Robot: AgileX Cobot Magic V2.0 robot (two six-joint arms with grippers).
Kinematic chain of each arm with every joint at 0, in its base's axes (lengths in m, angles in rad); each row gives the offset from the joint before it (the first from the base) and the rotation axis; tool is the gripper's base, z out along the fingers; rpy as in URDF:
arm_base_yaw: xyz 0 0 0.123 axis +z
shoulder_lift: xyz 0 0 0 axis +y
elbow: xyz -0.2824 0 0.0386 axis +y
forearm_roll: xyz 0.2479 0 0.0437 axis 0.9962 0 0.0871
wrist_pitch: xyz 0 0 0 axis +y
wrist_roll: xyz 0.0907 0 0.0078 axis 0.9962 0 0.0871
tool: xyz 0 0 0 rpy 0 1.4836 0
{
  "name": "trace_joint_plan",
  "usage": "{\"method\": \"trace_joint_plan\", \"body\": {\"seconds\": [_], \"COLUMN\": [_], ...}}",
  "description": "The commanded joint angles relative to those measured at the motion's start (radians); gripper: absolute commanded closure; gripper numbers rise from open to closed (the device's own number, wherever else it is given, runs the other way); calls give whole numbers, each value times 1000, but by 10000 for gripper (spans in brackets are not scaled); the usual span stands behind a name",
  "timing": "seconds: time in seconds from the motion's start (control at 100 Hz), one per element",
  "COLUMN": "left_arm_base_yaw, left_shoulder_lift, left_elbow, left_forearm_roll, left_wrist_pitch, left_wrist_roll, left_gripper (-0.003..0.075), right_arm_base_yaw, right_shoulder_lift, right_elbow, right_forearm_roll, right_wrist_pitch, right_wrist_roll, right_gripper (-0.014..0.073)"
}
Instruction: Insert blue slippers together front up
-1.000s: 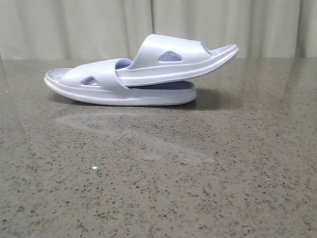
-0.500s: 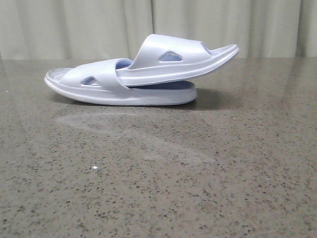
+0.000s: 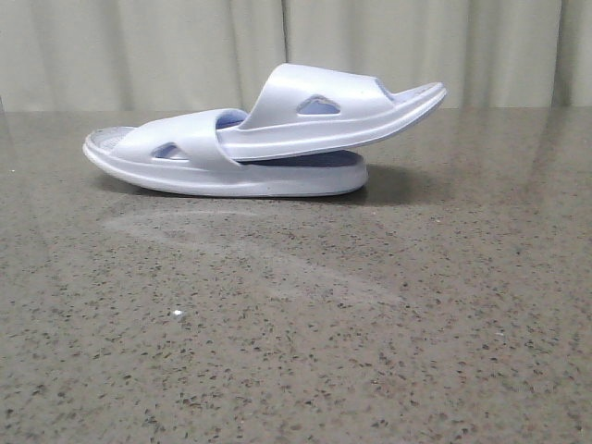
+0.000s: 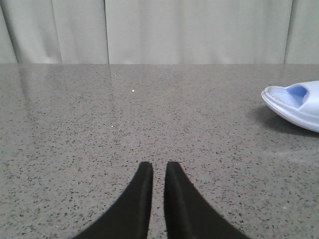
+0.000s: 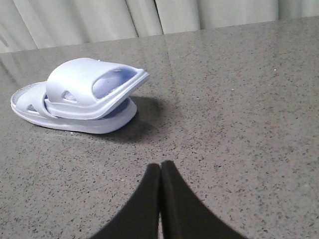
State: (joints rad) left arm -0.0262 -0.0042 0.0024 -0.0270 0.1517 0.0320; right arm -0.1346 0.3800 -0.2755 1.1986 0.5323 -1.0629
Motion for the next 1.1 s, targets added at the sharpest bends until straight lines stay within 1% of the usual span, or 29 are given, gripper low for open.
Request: {"method": "trace_joint_plan", "body": {"seconds": [0.0, 0.19, 0.24, 0.28, 0.31, 0.36, 0.41, 0.43, 0.48, 0.51, 0.55, 0.6, 0.69, 0.79, 0.97, 1.09], "left_arm_base_yaw": [-6, -6, -6, -6, -6, -6, -6, -6, -6, -6, -6, -6, -6, -6, -6, -6], "left_shoulder_lift": [-29, -29, -29, -29, -29, -29, -29, -29, -29, -29, -29, -29, -29, -29, -29, -29], "left_elbow": [10, 10, 10, 10, 10, 10, 10, 10, 10, 10, 10, 10, 10, 10, 10, 10], "left_forearm_roll": [-11, -11, -11, -11, -11, -11, -11, -11, -11, -11, -11, -11, -11, -11, -11, -11], "left_wrist_pitch": [-70, -70, -70, -70, -70, -70, -70, -70, -70, -70, -70, -70, -70, -70, -70, -70], "left_wrist_roll": [-2, -2, -2, -2, -2, -2, -2, -2, -2, -2, -2, -2, -2, -2, -2, -2], "left_gripper": [705, 705, 705, 705, 705, 705, 705, 705, 705, 705, 705, 705, 705, 705, 705, 705], "right_arm_base_yaw": [1, 1, 1, 1, 1, 1, 1, 1, 1, 1, 1, 1, 5, 38, 138, 194], "right_shoulder_lift": [6, 6, 6, 6, 6, 6, 6, 6, 6, 6, 4, -3, -42, -117, -275, -340], "right_elbow": [-26, -26, -26, -26, -26, -26, -26, -26, -26, -26, -26, -26, -11, 36, 136, 207], "right_forearm_roll": [39, 37, 5, -54, -111, -237, -407, -452, -622, -696, -789, -867, -960, -1027, -1120, -1161], "right_wrist_pitch": [-32, -144, -162, -169, -179, -198, -223, -235, -261, -284, -306, -338, -397, -471, -481, -485], "right_wrist_roll": [-10, -10, -6, 22, 65, 188, 374, 424, 616, 694, 780, 841, 904, 970, 1042, 1057], "right_gripper": [683, 683, 683, 683, 683, 683, 683, 683, 683, 683, 683, 683, 683, 683, 683, 683]}}
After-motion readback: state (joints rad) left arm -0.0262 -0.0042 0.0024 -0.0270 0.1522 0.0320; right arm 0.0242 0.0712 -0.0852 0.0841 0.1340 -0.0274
